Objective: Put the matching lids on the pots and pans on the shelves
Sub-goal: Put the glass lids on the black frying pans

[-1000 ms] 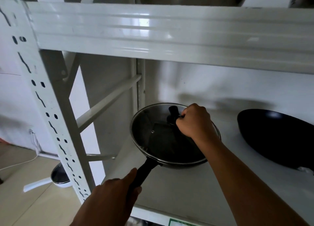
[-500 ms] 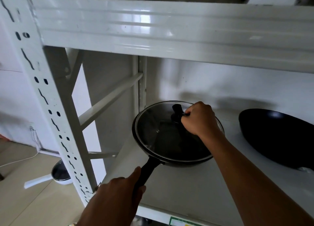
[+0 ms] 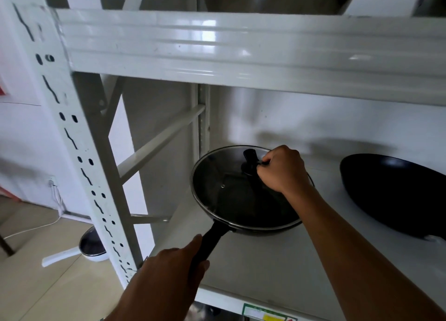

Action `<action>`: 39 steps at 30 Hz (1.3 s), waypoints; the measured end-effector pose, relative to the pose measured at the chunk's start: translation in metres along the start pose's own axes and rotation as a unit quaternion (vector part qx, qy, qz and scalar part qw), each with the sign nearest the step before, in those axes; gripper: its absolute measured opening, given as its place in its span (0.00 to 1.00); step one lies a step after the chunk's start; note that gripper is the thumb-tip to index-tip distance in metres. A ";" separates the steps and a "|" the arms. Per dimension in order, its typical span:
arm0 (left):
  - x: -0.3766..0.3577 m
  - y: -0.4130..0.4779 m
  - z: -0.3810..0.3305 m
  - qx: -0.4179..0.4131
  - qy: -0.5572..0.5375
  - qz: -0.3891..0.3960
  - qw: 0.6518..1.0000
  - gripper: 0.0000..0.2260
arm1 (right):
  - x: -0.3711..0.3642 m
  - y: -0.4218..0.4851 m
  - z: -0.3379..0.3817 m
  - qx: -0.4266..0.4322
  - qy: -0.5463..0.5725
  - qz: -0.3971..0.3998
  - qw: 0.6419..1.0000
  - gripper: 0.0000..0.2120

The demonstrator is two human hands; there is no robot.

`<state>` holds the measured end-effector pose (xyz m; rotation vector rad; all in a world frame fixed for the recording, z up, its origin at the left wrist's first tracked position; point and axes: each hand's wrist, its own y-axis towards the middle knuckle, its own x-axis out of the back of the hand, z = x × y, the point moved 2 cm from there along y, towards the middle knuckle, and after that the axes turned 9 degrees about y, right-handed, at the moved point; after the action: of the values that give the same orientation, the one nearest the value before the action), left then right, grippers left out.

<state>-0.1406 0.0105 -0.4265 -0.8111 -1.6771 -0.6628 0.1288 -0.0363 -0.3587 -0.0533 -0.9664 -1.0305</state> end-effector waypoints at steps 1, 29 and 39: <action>0.000 -0.001 0.001 0.001 -0.004 0.001 1.000 0.24 | 0.001 0.000 0.001 -0.004 0.000 0.007 1.000 0.11; 0.032 -0.009 -0.020 0.019 0.019 0.009 1.000 0.25 | 0.018 -0.006 0.013 -0.058 0.027 0.044 0.997 0.17; 0.066 0.037 -0.080 -0.069 0.013 -0.083 0.994 0.25 | 0.062 -0.042 -0.017 -0.077 0.034 -0.004 0.996 0.25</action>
<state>-0.0753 -0.0171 -0.3426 -0.7610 -1.7005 -0.9090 0.1187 -0.1103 -0.3420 -0.1407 -0.8244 -1.1059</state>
